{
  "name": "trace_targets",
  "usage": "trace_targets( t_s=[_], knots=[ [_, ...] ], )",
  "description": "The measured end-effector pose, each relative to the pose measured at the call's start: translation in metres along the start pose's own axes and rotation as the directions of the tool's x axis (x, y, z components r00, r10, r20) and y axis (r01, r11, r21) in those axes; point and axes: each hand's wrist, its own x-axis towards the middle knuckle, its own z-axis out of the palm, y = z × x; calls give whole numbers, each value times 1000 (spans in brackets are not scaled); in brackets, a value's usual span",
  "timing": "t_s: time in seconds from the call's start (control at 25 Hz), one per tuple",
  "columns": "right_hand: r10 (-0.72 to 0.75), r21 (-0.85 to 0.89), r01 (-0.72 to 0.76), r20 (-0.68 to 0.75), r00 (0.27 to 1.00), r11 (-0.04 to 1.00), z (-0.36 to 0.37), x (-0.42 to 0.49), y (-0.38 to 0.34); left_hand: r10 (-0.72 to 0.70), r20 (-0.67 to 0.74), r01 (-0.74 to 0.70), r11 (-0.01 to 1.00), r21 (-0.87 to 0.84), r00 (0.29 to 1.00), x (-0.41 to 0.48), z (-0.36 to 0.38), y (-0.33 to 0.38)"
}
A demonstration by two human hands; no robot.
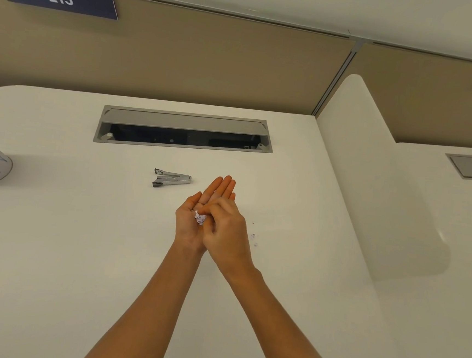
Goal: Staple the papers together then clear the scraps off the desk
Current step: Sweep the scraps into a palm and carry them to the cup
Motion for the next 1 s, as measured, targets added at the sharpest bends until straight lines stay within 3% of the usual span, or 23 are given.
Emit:
trace_targets(
  t_s=[0.04,0.08,0.12,0.16,0.24,0.28,0.32,0.36,0.4,0.44,0.48,0.6,0.64,0.76,0.88,1.0],
  knots=[
    [39,161,-36,-17,999,986,0,10,6,-5,12,5,1000,-14,1000,0,-2,0],
    [43,124,-23,-162,986,992,0,12,9,-10,27,10,1000,-19,1000,1,-1,-1],
    [153,110,-123,-335,930,986,-2,14,11,-13,44,14,1000,-28,999,2,-3,-1],
    [117,58,-105,-313,943,993,-2,12,10,-21,62,23,999,-34,998,3,-5,0],
    [152,144,-118,-253,956,983,-2,-7,9,-32,87,34,999,-21,996,3,-6,1],
    [131,10,-132,-235,963,991,3,-11,-2,-29,75,30,1000,-10,997,2,-4,2],
    [0,-273,-58,-206,979,960,6,-14,-14,-23,58,23,1000,-8,998,1,-2,2],
    [-299,-690,188,-42,953,699,8,-13,-26,-12,33,13,999,-31,999,1,0,3],
    [-315,-855,452,368,875,255,6,-17,-37,-7,13,8,998,-58,1000,0,2,4],
    [-106,-832,548,539,836,90,2,-13,-53,0,-5,0,997,-80,1000,0,3,5],
    [-33,-825,565,565,824,-15,-2,-4,-72,7,-17,-9,996,-86,1000,0,3,6],
    [-135,-893,449,441,888,39,-14,29,-97,28,-21,-30,995,-98,999,-2,3,7],
    [-132,-910,415,411,902,0,-20,40,-102,29,-26,-31,994,-106,999,-2,3,7],
    [-45,-877,398,424,905,-268,-56,67,-111,23,-34,-26,994,-105,999,-3,4,7],
    [202,-682,480,448,871,-552,-87,79,-111,22,-33,-25,996,-90,999,-3,4,9],
    [337,-510,560,466,818,-653,-102,70,-109,29,-34,-32,996,-83,999,-4,4,13]
  ],
)
